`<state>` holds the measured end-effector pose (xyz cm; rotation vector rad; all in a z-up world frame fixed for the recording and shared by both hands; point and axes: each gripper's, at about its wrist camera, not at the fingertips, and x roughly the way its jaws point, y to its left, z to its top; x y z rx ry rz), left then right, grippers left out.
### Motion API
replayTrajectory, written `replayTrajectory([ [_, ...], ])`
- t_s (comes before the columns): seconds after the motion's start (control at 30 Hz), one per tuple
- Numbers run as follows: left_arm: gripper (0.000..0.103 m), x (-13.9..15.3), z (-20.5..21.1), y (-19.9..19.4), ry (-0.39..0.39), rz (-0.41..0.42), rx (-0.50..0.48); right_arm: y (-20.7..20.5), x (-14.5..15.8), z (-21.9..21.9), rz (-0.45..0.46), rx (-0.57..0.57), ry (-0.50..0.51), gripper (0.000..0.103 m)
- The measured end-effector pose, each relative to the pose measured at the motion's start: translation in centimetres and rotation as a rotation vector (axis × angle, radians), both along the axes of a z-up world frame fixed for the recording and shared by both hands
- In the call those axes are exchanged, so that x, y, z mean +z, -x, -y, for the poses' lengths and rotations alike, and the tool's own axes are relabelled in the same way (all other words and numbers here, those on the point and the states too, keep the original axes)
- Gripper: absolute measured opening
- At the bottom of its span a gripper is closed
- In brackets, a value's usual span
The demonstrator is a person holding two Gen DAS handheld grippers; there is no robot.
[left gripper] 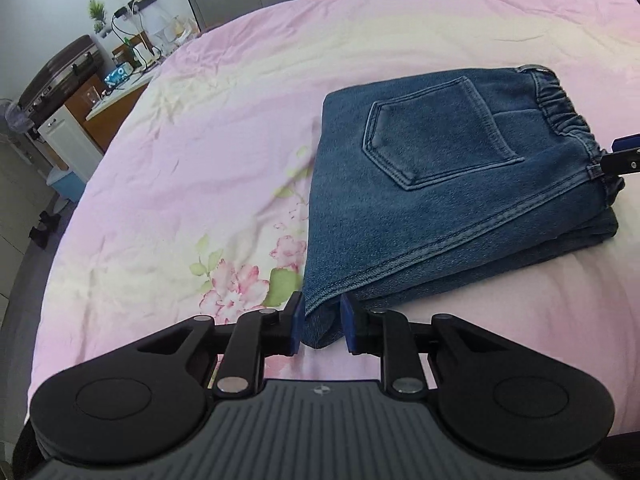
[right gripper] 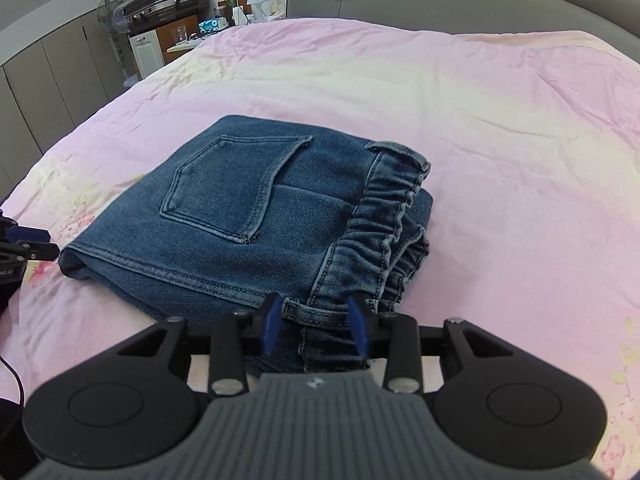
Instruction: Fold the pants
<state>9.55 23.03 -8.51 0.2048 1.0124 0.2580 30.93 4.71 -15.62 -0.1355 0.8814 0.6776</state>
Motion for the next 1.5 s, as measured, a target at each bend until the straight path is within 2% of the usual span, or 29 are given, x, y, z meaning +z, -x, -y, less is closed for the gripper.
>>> replayTrajectory([
  [0.07, 0.027, 1.3, 0.5, 0.4, 0.001, 0.02, -0.005, 0.5, 1.0, 0.7, 0.0, -0.006, -0.024, 0.039],
  [0.2, 0.029, 4.4, 2.4, 1.4, -0.017, 0.083, -0.024, 2.5, 4.3, 2.4, 0.039, -0.012, -0.069, 0.056],
  [0.3, 0.044, 7.1, 4.4, 2.5, -0.043, 0.155, -0.038, 4.6, 7.5, 4.1, 0.099, -0.026, -0.102, 0.073],
  [0.4, 0.055, 9.8, 6.8, 3.8, -0.053, 0.223, -0.034, 7.1, 11.0, 6.3, 0.153, -0.042, -0.141, 0.079],
  [0.5, 0.068, 12.4, 9.4, 5.5, -0.028, 0.287, -0.012, 9.8, 13.9, 8.6, 0.208, -0.053, -0.172, 0.086],
  [0.53, 0.076, 13.1, 10.4, 6.2, -0.016, 0.303, -0.002, 10.8, 14.7, 9.3, 0.229, -0.06, -0.176, 0.087],
  [0.67, 0.088, 14.3, 13.7, 8.8, 0.011, 0.36, 0.018, 14.9, 16.7, 12.1, 0.294, -0.09, -0.204, 0.094],
  [0.83, 0.09, 13.3, 16.7, 11.3, 0.03, 0.415, 0.071, 19.7, 16.9, 14.8, 0.358, -0.135, -0.214, 0.096],
  [0.97, 0.09, 11.9, 17.7, 12.5, 0.073, 0.416, 0.105, 22.8, 16.0, 15.8, 0.395, -0.153, -0.206, 0.097],
  [1.07, 0.09, 10.9, 18.4, 13.0, 0.073, 0.403, 0.121, 24.2, 15.0, 16.2, 0.402, -0.163, -0.207, 0.097],
  [1.33, 0.09, 7.9, 19.5, 12.5, 0.067, 0.335, 0.134, 24.0, 12.0, 16.2, 0.368, -0.193, -0.183, 0.097],
  [1.5, 0.09, 7.1, 19.4, 12.2, 0.074, 0.313, 0.144, 23.0, 11.1, 15.7, 0.332, -0.19, -0.18, 0.097],
])
